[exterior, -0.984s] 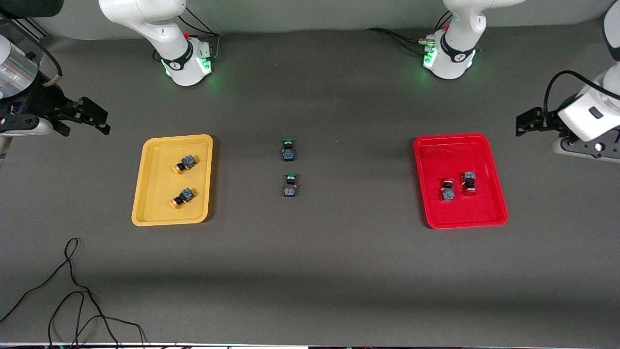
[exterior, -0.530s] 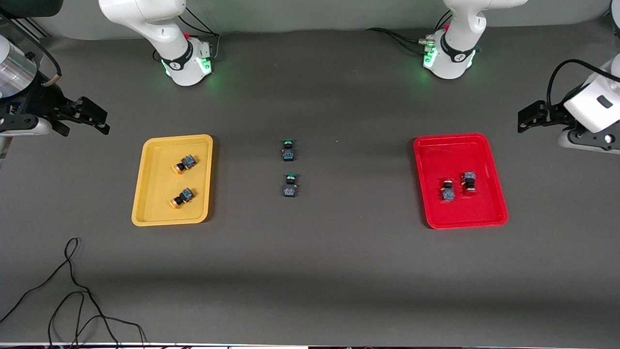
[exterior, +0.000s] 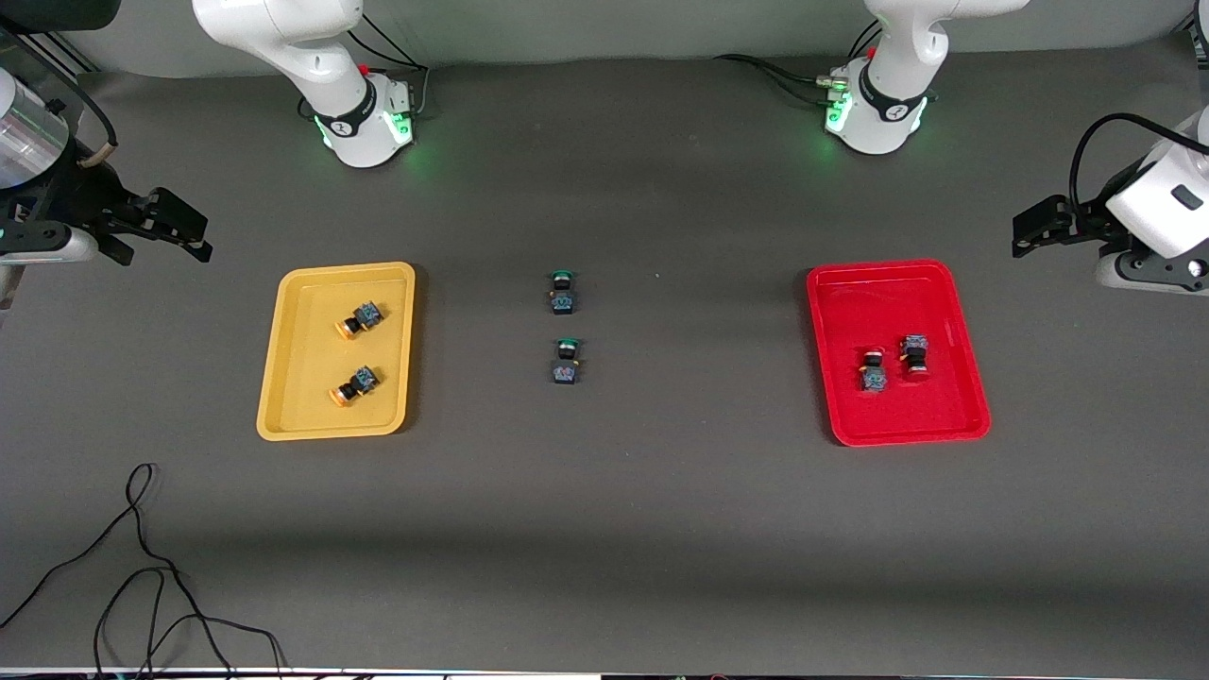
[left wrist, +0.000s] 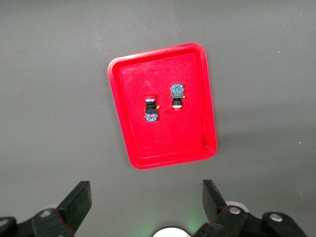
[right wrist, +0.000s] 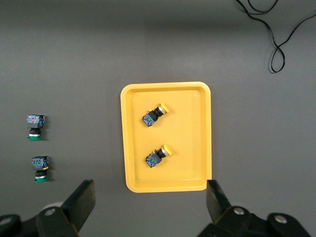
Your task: Place red and yellow buttons in trays
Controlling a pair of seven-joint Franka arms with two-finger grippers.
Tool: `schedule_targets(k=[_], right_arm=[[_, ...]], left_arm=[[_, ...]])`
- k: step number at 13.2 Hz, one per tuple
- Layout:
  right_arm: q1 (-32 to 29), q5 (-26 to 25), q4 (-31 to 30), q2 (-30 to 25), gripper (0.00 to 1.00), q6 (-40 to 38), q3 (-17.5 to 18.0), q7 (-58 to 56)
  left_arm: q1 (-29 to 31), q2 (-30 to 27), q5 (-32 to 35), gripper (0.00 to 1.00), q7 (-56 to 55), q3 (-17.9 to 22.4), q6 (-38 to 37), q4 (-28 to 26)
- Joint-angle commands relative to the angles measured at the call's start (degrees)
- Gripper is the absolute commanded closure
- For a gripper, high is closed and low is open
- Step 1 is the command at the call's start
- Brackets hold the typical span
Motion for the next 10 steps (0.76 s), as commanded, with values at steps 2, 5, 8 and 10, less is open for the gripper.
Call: schedule_targets(k=[2,5,8,10], right_arm=[[-0.11,-0.67,1.67,1.88,0.00,-1.03,-0.11,-1.32],[-0.12,-0.68,1.67,2.41,0.00,-0.94,-0.11,-1.32],[-0.12,-0.41,1.76,3.20,0.00,-0.94,-0.19,-1.24],[-0.12,-0.32,1.85,3.47,0.00,-0.94,-0.19,-1.24]], left_arm=[[-1.06,0.06,0.20,0.00,-1.43,0.79,-1.25,0.93],[-0.89,0.06,0.20,0.00,-1.34,0.88,-1.25,0.93],[-0.80,0.06,0.20,0.00,-1.08,0.96,-1.34,1.02],[-0.89,0.15,0.29,0.00,-1.43,0.96,-1.25,1.02]])
